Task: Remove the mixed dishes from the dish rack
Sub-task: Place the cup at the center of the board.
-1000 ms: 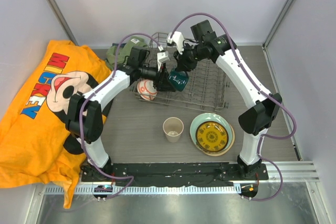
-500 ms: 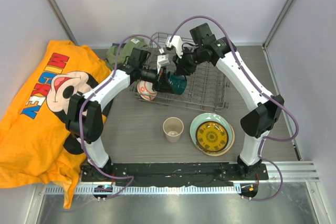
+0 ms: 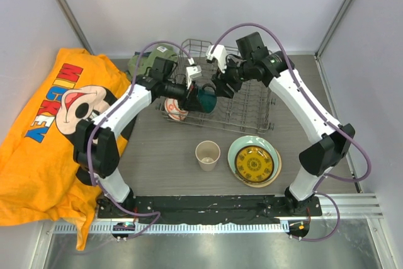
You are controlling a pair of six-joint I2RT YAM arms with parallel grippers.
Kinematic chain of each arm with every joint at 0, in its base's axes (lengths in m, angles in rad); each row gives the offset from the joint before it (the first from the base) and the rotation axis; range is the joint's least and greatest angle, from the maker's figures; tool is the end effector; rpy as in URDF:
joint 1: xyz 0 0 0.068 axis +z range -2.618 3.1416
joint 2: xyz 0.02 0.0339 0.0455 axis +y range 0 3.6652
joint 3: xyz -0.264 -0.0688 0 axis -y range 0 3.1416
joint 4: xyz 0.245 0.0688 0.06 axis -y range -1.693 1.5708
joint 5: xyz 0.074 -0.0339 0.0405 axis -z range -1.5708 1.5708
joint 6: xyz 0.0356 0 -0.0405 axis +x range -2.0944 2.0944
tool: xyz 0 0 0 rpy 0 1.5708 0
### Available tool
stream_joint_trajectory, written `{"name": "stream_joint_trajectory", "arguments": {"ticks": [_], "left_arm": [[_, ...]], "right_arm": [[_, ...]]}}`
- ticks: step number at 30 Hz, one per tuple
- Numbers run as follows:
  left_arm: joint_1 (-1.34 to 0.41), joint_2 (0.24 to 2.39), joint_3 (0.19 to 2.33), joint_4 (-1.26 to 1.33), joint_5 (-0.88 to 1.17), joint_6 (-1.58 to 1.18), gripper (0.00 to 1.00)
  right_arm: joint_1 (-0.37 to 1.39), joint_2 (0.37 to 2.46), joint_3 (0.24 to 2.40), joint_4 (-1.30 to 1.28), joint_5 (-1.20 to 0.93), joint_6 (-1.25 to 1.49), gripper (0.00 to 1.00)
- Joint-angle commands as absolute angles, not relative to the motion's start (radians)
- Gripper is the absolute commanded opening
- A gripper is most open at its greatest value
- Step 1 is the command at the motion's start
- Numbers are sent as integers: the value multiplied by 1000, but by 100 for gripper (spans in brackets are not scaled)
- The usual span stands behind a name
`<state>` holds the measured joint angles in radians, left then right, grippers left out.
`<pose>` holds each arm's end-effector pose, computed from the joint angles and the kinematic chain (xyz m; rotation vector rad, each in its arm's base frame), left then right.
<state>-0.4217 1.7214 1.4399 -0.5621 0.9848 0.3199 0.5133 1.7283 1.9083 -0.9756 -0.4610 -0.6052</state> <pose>0.3290 -0.1801 0.2941 1.2139 1.8848 -1.2194 0.3109 0.1934 0.4015 -1.4098 1.8363 0.4970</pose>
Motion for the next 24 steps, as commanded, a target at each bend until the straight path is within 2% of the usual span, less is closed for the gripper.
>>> {"name": "stream_joint_trajectory", "arguments": {"ticks": [1,14,24], "left_arm": [[-407,1580,1493,-597,918,366,0],[-414,1378,1364,-871,669,443,0],[-557,1341,1236,-959,373,428,0]], "right_arm": [[512,1614,1844,-893,-437,-589,62],[512,1471,1649,-773,-354,-558,63],[512,1466,1621,-735,-345,-525,63]]}}
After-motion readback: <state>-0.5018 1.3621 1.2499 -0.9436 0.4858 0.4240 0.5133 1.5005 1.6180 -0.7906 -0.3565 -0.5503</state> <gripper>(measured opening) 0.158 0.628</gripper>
